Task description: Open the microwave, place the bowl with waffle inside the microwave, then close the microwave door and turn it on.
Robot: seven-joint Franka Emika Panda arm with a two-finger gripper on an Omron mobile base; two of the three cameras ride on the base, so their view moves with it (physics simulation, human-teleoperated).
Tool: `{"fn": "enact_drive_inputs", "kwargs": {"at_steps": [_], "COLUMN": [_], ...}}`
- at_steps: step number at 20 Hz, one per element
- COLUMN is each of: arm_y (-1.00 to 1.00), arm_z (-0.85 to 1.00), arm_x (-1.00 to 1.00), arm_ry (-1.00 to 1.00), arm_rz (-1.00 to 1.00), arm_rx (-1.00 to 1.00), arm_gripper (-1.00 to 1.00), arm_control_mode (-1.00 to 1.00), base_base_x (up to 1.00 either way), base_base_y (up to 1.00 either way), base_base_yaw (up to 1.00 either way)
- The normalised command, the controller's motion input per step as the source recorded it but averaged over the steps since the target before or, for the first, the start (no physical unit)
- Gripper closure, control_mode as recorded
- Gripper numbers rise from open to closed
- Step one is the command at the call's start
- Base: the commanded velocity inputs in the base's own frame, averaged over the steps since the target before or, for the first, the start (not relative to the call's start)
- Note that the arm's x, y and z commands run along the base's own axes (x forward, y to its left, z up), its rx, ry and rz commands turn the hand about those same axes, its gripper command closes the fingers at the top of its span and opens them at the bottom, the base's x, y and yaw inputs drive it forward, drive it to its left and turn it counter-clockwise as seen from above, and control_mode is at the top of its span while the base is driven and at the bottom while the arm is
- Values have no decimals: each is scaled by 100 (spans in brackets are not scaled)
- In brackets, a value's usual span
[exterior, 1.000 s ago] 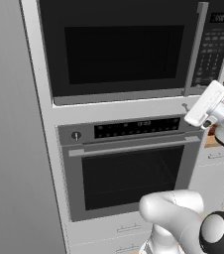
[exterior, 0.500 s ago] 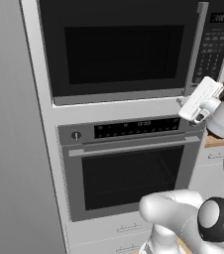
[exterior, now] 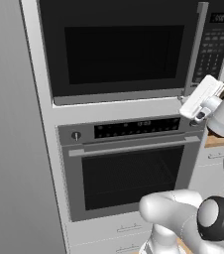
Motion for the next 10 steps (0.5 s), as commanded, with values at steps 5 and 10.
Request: {"fn": "enact_drive_inputs", "kwargs": {"at_steps": [5, 10], "arm_y": [27, 6], "arm_z": [0, 2], "arm_x": [-48, -100], "arm_ry": [-7, -32], "arm_rz": [22, 32], "arm_rx": [-1, -9], "arm_gripper": [100, 100], "arm_control_mode": [-100, -100], "base_base_x": [0, 0], "base_base_y": [0, 0], "base_base_yaw": [0, 0]}}
